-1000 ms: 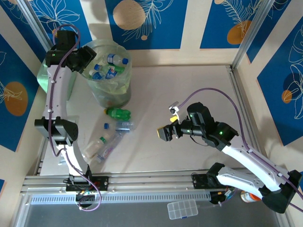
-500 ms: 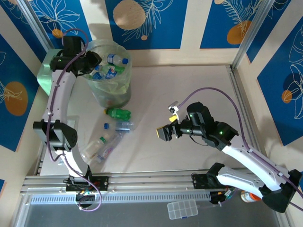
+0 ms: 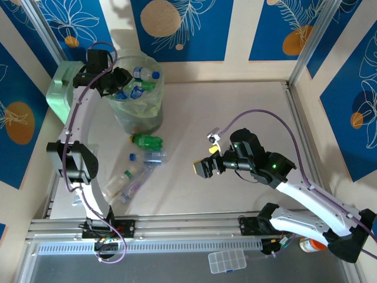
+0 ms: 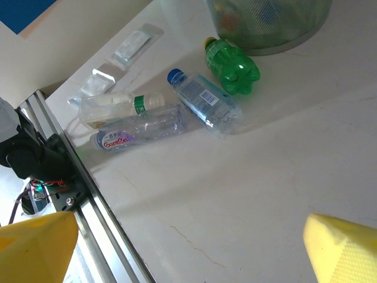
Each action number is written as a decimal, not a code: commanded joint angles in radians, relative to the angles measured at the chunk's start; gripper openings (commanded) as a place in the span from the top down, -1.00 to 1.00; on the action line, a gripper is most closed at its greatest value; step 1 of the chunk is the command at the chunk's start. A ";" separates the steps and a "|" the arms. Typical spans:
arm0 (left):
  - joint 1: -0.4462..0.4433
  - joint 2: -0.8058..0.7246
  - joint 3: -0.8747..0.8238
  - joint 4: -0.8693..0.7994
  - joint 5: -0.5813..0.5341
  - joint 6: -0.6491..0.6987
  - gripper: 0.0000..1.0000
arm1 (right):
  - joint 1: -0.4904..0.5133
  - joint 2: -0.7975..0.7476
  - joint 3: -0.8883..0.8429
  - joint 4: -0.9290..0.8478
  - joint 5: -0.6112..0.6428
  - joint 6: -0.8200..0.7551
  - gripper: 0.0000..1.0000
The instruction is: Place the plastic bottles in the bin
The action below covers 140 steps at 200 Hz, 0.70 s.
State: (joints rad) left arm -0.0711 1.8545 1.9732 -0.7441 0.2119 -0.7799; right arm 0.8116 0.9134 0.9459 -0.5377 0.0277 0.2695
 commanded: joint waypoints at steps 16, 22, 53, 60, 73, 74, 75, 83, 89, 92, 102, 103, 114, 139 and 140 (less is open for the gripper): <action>-0.056 -0.108 0.012 -0.035 -0.140 0.045 0.36 | 0.008 -0.008 0.059 -0.025 0.020 -0.019 -0.95; -0.076 -0.145 -0.010 -0.031 -0.209 0.041 0.35 | 0.008 -0.009 0.060 -0.025 0.022 -0.020 -0.95; -0.150 -0.368 -0.219 0.093 -0.342 0.070 0.35 | 0.008 -0.001 0.062 -0.012 0.017 -0.022 -0.94; -0.161 -0.400 -0.245 0.095 -0.328 0.100 0.34 | 0.008 0.001 0.062 -0.010 0.015 -0.022 -0.94; -0.213 -0.458 -0.296 0.077 -0.364 0.152 0.29 | 0.011 -0.002 0.059 -0.010 0.015 -0.019 -0.94; -0.218 -0.463 -0.300 0.075 -0.367 0.157 0.28 | 0.011 -0.002 0.059 -0.010 0.015 -0.019 -0.94; -0.224 -0.467 -0.305 0.074 -0.370 0.161 0.27 | 0.012 -0.002 0.059 -0.010 0.015 -0.019 -0.94; -0.260 -0.505 -0.342 0.068 -0.378 0.211 0.18 | 0.013 -0.006 0.056 -0.010 0.017 -0.022 -0.94; -0.292 -0.540 -0.379 0.066 -0.400 0.238 0.12 | 0.014 -0.010 0.052 -0.011 0.020 -0.022 -0.94; -0.307 -0.558 -0.401 0.066 -0.420 0.246 0.10 | 0.015 -0.013 0.051 -0.011 0.022 -0.021 -0.94; -0.352 -0.631 -0.490 0.086 -0.459 0.271 0.02 | 0.015 -0.022 0.046 -0.012 0.030 -0.022 -0.94; -0.355 -0.638 -0.501 0.090 -0.460 0.274 0.02 | 0.015 -0.024 0.045 -0.013 0.030 -0.022 -0.94; -0.384 -0.728 -0.624 0.133 -0.446 0.306 -0.11 | 0.015 -0.035 0.038 -0.013 0.039 -0.021 -0.94; -0.395 -0.893 -0.872 0.123 -0.378 0.355 -0.35 | 0.014 -0.055 0.028 -0.012 0.047 -0.018 -0.94; -0.395 -0.898 -0.881 0.121 -0.375 0.355 -0.35 | 0.013 -0.055 0.028 -0.012 0.046 -0.018 -0.94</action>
State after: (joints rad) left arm -0.4622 1.0595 1.2606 -0.6094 -0.1730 -0.5121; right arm 0.8211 0.8925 0.9798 -0.5468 0.0544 0.2619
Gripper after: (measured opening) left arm 0.661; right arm 0.969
